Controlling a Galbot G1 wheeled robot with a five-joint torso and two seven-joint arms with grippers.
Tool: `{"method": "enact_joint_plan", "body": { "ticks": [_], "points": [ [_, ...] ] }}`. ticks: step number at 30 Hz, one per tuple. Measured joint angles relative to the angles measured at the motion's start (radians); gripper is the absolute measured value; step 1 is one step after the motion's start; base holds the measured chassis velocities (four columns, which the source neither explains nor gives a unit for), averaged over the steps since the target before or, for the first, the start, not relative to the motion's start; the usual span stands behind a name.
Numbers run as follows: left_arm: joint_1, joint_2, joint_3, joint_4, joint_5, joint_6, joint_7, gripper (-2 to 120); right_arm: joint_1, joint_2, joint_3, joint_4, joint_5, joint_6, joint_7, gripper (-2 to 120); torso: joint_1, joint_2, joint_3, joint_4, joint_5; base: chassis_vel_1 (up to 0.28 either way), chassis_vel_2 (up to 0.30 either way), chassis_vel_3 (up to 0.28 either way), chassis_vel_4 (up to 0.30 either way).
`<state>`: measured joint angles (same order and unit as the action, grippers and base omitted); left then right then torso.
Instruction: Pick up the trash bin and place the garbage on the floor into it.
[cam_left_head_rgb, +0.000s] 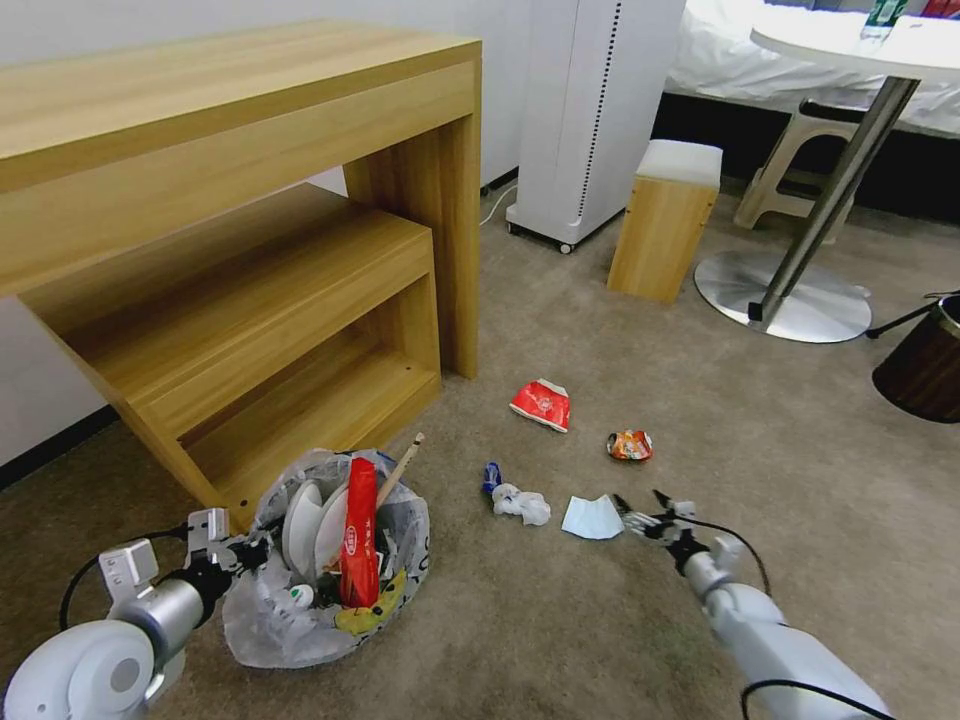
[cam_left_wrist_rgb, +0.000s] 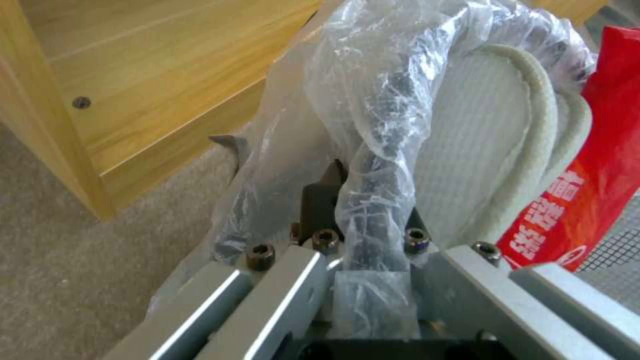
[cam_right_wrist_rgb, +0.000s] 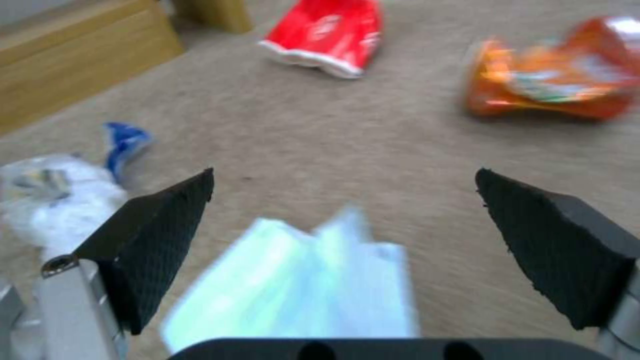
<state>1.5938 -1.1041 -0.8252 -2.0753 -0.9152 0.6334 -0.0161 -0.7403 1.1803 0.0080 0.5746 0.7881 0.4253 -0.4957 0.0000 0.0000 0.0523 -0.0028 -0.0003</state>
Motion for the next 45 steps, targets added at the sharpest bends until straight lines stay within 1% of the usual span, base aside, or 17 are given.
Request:
{"method": "enact_joint_plan", "body": {
  "ticks": [2,6,19,24,26,28,30,31,34,35,36,37,39,40,41,44,45],
  "points": [
    [-0.003,0.001,0.0,0.003,-0.003,-0.001,0.0,1,0.02,0.03,-0.007,-0.034,-0.025,0.005,-0.006,100,0.0,0.0,0.0,0.0004,0.0002,0.0,0.0,0.0,0.0],
    [-0.01,0.001,0.0,0.011,-0.005,-0.003,-0.001,1,0.031,0.051,-0.008,-0.058,-0.055,0.011,-0.006,99,0.0,0.0,0.0,0.0,0.0002,0.0,0.0,0.0,0.0],
    [-0.038,0.003,0.015,0.045,-0.005,-0.009,-0.001,1,-0.036,0.045,0.028,-0.046,-0.068,0.016,-0.006,97,0.0,0.0,0.0,-0.0002,0.0002,0.0,0.0,0.0,0.0],
    [-0.044,0.002,0.02,0.052,-0.006,-0.01,-0.001,1,-0.033,0.061,0.037,-0.064,-0.083,0.019,-0.001,96,0.0,0.0,0.0,0.0001,0.0003,0.0,0.0,0.0,0.0],
    [-0.044,0.002,0.02,0.052,-0.006,-0.012,-0.001,1,-0.025,0.063,0.033,-0.067,-0.09,0.021,0.011,86,0.0,0.0,0.0,0.0004,0.0002,0.0,0.0,0.0,0.0],
    [-0.044,0.002,0.019,0.052,-0.006,-0.013,-0.001,1,-0.025,0.063,0.032,-0.067,-0.091,0.021,0.014,83,0.0,0.0,0.0,0.0003,0.0002,0.0,0.0,0.0,0.0],
    [-0.044,0.002,0.017,0.052,-0.006,-0.014,-0.001,1,-0.025,0.064,0.031,-0.067,-0.093,0.022,0.019,73,0.0,0.0,0.0,0.0,0.0004,0.0,0.0,0.0,0.0],
    [-0.044,0.002,0.017,0.052,-0.006,-0.014,-0.001,1,-0.025,0.064,0.031,-0.067,-0.093,0.022,0.019,73,0.0,0.0,0.0,0.0,0.0004,0.0,0.0,0.0,0.0],
    [-0.045,0.0,0.019,0.052,-0.006,-0.016,-0.001,1,-0.031,0.062,0.031,-0.062,-0.099,0.026,0.024,59,0.0,0.0,0.0,0.0002,0.0004,0.0,0.0,0.0,0.0],
    [-0.045,0.0,0.019,0.052,-0.006,-0.016,-0.001,1,-0.031,0.062,0.031,-0.062,-0.099,0.026,0.024,59,0.0,0.0,0.0,0.0002,0.0004,0.0,0.0,0.0,0.0],
    [-0.045,-0.001,0.02,0.052,-0.006,-0.016,-0.001,1,-0.037,0.059,0.031,-0.057,-0.1,0.027,0.024,52,0.0,0.0,0.0,0.0002,0.0004,0.0,0.0,0.0,0.0],
    [-0.045,-0.001,0.02,0.052,-0.006,-0.016,-0.001,1,-0.037,0.059,0.031,-0.057,-0.1,0.027,0.024,52,0.0,0.0,0.0,0.0002,0.0004,0.0,0.0,0.0,0.0],
    [-0.048,-0.003,0.025,0.053,-0.005,-0.017,-0.001,1,-0.056,0.045,0.032,-0.037,-0.098,0.027,0.024,41,0.0,0.0,0.0,0.0001,0.0003,0.0,0.0,0.0,0.0],
    [-0.048,-0.003,0.026,0.053,-0.004,-0.017,-0.001,1,-0.066,0.038,0.032,-0.03,-0.097,0.027,0.024,37,0.0,0.0,0.0,0.0001,0.0003,0.0,0.0,0.0,0.0],
    [-0.048,-0.003,0.026,0.053,-0.004,-0.017,-0.001,1,-0.066,0.038,0.032,-0.03,-0.097,0.027,0.024,37,0.0,0.0,0.0,0.0001,0.0003,0.0,0.0,0.0,0.0],
    [-0.051,-0.004,0.028,0.053,-0.003,-0.018,-0.001,1,-0.103,0.009,0.03,-0.007,-0.096,0.034,0.02,21,0.0,0.0,0.0,-0.0001,0.0003,0.0,0.0,0.0,0.0],
    [-0.051,-0.004,0.028,0.053,-0.003,-0.018,-0.001,1,-0.103,0.009,0.03,-0.007,-0.096,0.034,0.02,21,0.0,0.0,0.0,-0.0001,0.0003,0.0,0.0,0.0,0.0]
  ]
}}
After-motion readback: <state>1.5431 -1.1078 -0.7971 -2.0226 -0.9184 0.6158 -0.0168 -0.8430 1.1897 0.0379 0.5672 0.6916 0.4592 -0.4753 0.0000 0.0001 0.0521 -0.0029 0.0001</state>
